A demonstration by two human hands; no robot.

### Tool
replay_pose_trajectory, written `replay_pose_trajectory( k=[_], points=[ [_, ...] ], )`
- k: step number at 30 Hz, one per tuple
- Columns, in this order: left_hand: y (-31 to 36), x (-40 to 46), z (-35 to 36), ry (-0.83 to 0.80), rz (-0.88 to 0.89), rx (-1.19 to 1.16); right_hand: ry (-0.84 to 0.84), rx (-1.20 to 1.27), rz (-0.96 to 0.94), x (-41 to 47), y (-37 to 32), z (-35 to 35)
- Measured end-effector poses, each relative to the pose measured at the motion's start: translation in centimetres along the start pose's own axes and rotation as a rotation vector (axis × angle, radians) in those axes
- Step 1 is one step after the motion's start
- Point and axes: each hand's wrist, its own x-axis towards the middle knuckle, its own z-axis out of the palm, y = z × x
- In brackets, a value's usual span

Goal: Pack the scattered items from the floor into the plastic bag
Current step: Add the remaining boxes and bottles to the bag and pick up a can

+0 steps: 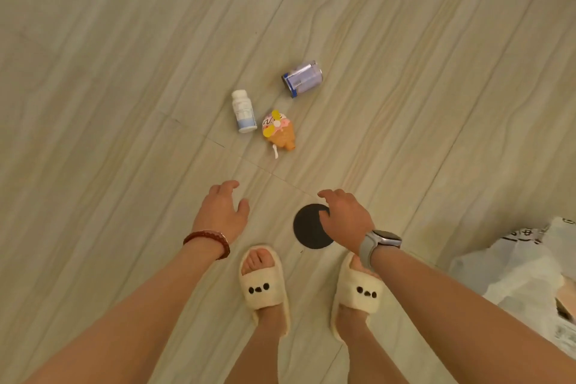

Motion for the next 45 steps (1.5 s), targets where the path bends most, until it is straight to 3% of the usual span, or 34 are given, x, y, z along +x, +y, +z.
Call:
replay_pose_trajectory(
  k=[5,9,13,19,24,30,34,39,45],
  points=[
    [-0.8,9.9,9.6,-0.017,0.144,0.109,-0.070,-0.249,-0.076,9.0,4.3,9.9],
    [-0.6,16.5,14.9,0.137,0.265,0.265,0.003,-0.334,-0.014,11.8,7.4,14.8],
    [0.3,20.4,16.6,0.210,0.359,0.438,0.044,-0.162,-0.043,12.5,9.3,16.2],
    [3.3,21.7,17.4,0.263,0.253,0.364,0.052,0.002,-0.095,12.1,9.4,14.1],
    [3.6,22.5,15.9,0.345,0.251,0.176,0.149,0.202,-0.012,12.0,9.8,11.7],
    [2.7,15.1,16.1,0.251,0.384,0.020,0.201,0.457,0.190,9.5,11.4,9.5],
    [4.5,7.1,14.9,0.171,0.317,-0.039,0.276,0.677,0.317,3.7,11.9,7.4],
    [10.9,-1.9,12.8,0.052,0.328,-0.037,0.393,0.924,0.500,-5.8,13.1,3.1],
    [21.8,-11.8,12.8,-0.104,0.572,0.079,0.683,1.213,0.761,-17.8,17.4,-2.9]
  ],
)
